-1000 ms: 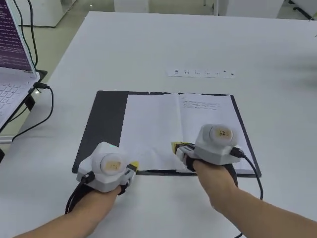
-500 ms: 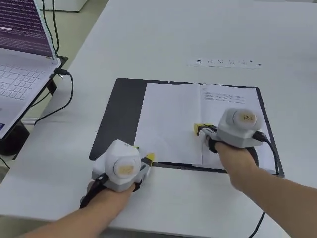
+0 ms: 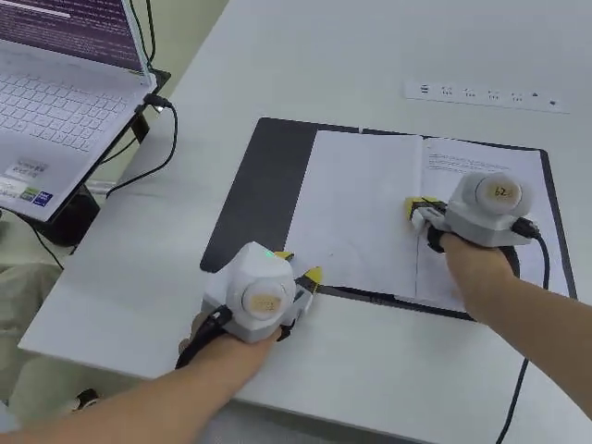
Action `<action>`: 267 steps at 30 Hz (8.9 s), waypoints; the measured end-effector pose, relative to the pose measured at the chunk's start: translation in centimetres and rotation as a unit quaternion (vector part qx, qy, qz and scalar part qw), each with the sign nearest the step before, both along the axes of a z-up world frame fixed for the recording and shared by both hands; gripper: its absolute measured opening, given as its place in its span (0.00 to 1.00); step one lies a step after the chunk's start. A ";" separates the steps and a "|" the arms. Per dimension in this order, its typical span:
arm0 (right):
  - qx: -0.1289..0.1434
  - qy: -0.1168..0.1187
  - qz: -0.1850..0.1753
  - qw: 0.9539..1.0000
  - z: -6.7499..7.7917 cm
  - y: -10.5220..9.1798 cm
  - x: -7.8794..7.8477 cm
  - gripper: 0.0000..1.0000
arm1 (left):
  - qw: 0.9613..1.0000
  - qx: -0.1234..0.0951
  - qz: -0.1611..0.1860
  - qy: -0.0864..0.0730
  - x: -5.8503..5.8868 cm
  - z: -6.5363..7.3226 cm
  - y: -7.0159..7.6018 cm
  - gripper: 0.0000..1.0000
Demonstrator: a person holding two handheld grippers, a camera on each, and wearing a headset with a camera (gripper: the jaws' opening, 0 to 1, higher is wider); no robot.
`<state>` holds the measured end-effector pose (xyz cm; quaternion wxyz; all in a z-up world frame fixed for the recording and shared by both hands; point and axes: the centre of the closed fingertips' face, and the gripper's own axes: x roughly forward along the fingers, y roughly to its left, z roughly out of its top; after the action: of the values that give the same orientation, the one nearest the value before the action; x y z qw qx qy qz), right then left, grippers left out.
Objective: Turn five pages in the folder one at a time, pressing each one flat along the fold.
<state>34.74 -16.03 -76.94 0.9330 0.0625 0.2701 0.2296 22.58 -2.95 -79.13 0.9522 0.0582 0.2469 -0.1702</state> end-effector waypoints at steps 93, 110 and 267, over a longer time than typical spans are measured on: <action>-0.002 -0.021 -0.007 1.000 0.3 -1.2 0.8 0.00 | 1.000 -0.017 0.008 -0.014 -0.3 0.0 -0.1 0.23; 0.017 -0.002 0.022 1.000 0.0 -1.0 -3.9 0.00 | 1.000 -0.016 0.007 -0.014 -0.3 0.0 -0.1 0.23; -0.032 -0.058 -0.029 0.997 10.7 -14.5 -22.2 1.00 | 0.990 0.010 -0.138 0.018 -5.3 12.3 -8.9 0.93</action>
<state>12.54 -30.54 -66.27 0.9548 0.0267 0.2213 0.1968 17.28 -11.80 -66.82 0.9142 0.0983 0.2556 -0.2986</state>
